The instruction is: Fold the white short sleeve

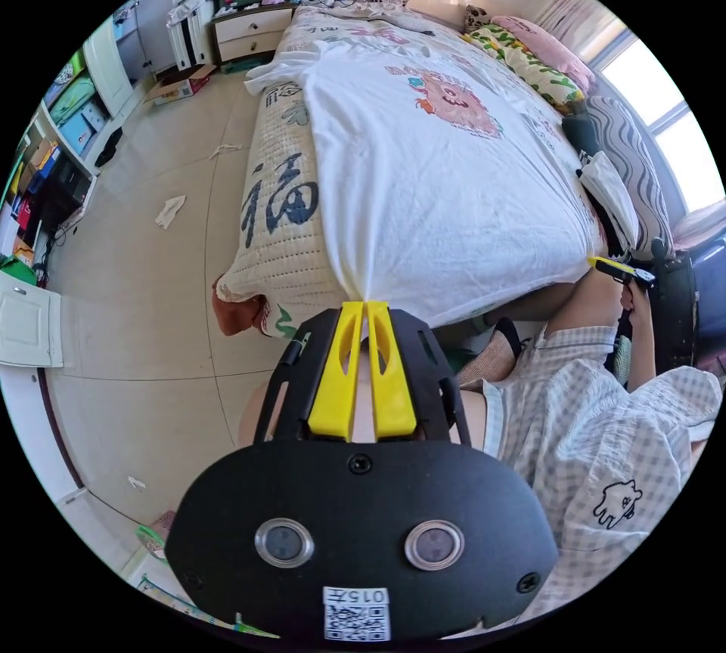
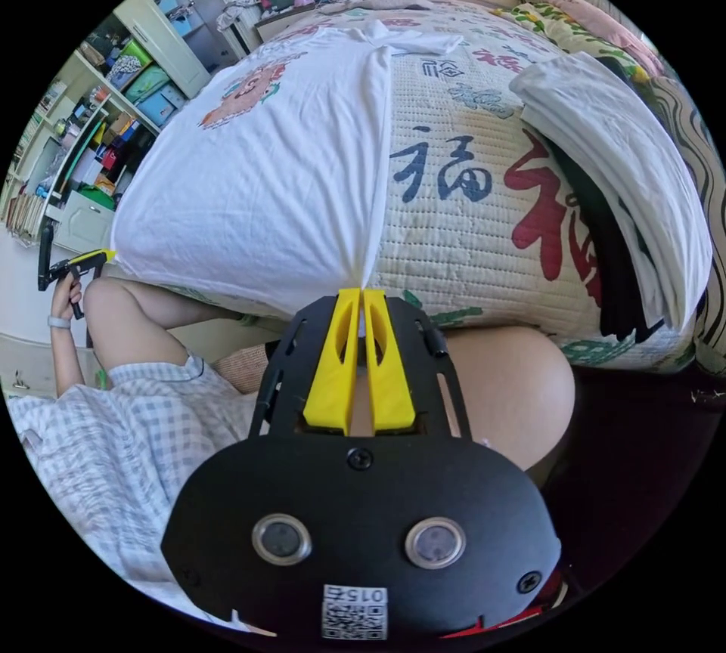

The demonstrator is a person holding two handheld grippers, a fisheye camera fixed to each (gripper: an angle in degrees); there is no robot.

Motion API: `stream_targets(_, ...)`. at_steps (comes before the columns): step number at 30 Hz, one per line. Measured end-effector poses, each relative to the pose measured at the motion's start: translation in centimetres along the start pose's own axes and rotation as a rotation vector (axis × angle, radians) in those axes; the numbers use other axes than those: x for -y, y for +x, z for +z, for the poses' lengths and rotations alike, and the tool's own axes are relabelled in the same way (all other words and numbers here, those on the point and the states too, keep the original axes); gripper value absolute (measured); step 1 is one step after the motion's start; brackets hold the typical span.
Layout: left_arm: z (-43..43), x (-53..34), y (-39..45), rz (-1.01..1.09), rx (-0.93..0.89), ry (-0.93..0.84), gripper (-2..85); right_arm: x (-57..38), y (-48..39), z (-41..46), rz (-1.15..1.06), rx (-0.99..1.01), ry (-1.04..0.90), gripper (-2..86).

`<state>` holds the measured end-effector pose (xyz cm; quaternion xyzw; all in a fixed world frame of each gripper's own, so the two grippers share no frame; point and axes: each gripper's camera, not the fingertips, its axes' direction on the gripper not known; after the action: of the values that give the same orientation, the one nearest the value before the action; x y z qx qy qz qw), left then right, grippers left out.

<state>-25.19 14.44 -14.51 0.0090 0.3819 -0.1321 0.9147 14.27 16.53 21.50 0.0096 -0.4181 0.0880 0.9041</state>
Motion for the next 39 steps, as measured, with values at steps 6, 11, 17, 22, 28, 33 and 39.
stream_targets(6,1.8,-0.5,0.7,-0.001,0.055,0.005,-0.6,-0.8,2.0,-1.3,-0.028,-0.019,-0.035,-0.8)
stream_targets(11,6.4,1.7,1.1,-0.02,0.083,-0.095,-0.3,-0.2,3.7,0.4,-0.014,-0.02,-0.085,0.0)
stream_targets(17,8.8,1.4,1.3,-0.007,0.108,-0.172,1.1,-1.1,7.1,-0.7,0.032,0.072,-0.096,3.4)
stream_targets(22,10.0,-1.0,1.5,-0.028,0.346,-0.294,2.5,-3.3,10.3,-3.2,0.083,0.055,-0.073,5.7)
stream_targets(28,2.5,0.9,4.5,0.068,0.318,0.109,5.9,-2.2,14.0,-11.1,0.108,0.062,0.27,6.1)
stream_targets(33,1.0,11.3,12.9,0.476,0.112,0.391,0.7,6.8,15.1,-13.8,0.013,0.05,0.523,7.0)
stream_targets(39,7.7,27.8,23.6,0.668,-0.08,0.386,0.3,18.8,20.1,-9.9,0.11,0.189,0.487,8.5)
